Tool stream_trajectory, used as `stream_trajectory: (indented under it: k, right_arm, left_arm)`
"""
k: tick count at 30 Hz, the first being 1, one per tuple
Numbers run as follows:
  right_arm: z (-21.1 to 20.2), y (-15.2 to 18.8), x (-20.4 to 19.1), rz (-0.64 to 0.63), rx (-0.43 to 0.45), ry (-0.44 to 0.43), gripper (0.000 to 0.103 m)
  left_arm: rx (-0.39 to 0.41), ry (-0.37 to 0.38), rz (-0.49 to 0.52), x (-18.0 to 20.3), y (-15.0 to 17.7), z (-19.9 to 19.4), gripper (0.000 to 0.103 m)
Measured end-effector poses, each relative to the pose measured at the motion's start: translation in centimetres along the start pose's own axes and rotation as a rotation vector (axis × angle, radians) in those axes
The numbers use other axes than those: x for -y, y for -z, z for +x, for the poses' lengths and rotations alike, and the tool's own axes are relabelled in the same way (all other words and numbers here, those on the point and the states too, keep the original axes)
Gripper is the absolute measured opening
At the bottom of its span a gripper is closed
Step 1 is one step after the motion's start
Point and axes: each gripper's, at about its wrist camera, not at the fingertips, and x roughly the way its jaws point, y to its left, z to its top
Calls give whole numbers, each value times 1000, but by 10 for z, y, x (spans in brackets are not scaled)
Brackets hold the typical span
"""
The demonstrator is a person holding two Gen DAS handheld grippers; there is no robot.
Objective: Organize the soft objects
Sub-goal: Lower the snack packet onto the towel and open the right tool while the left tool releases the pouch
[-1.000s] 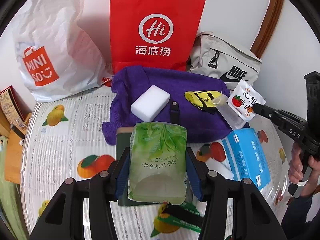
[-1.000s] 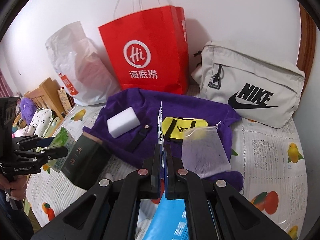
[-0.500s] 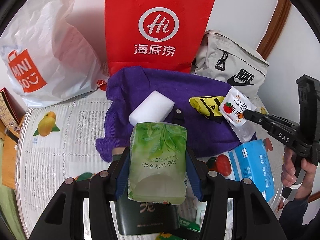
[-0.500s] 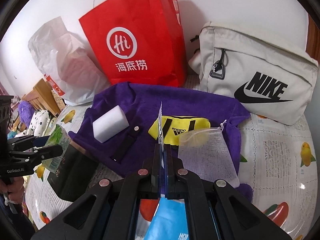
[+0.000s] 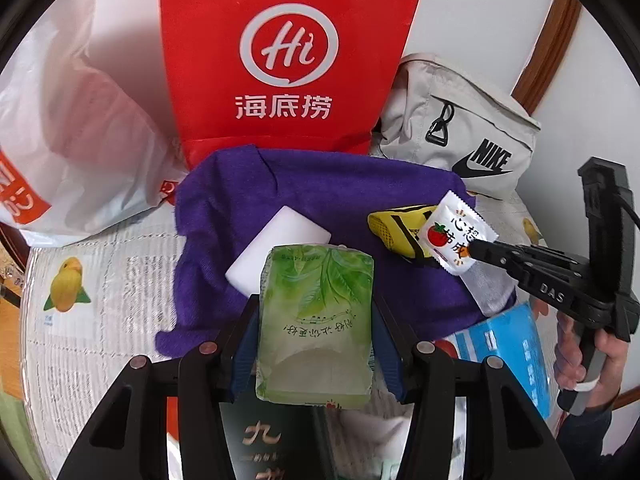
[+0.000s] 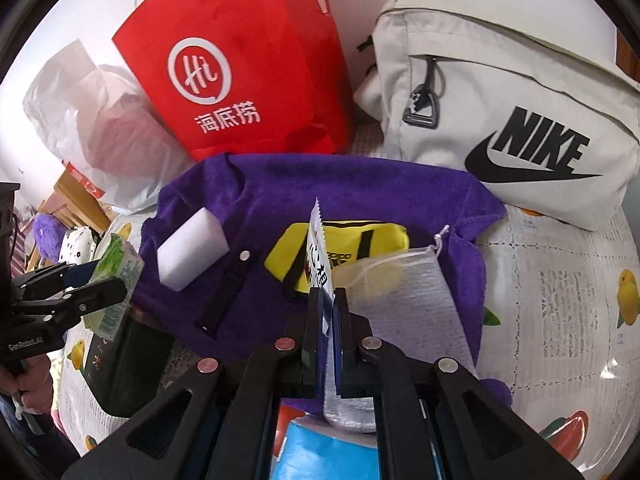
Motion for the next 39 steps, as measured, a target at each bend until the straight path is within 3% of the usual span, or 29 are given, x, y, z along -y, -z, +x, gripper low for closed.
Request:
stream_trajectory:
  k: [6, 9, 11, 12, 22, 28, 39]
  right_arm:
    - [-2, -4, 6, -3, 10, 25, 14]
    - [-3, -7, 9, -8, 23, 41, 25]
    - [-4, -7, 10, -21, 32, 71, 41]
    - [-5, -8, 12, -25, 43, 92, 42]
    - [-9, -9, 22, -22, 58, 90, 44]
    - [-12, -10, 22, -17, 70, 87, 45]
    - [-13, -7, 18, -34, 66, 83, 45]
  left_arm:
    - [-26, -8, 35, 15, -12, 22, 50]
    - [-49, 8, 45, 22, -16, 34, 50]
    - [-66, 8, 47, 26, -19, 42, 50]
    - [-75, 11, 52, 29, -21, 46, 50]
    - [-120, 4, 78, 46, -29, 74, 50]
    - [-139, 3, 44, 43, -28, 88, 51]
    - [-133, 6, 45, 47, -31, 97, 51]
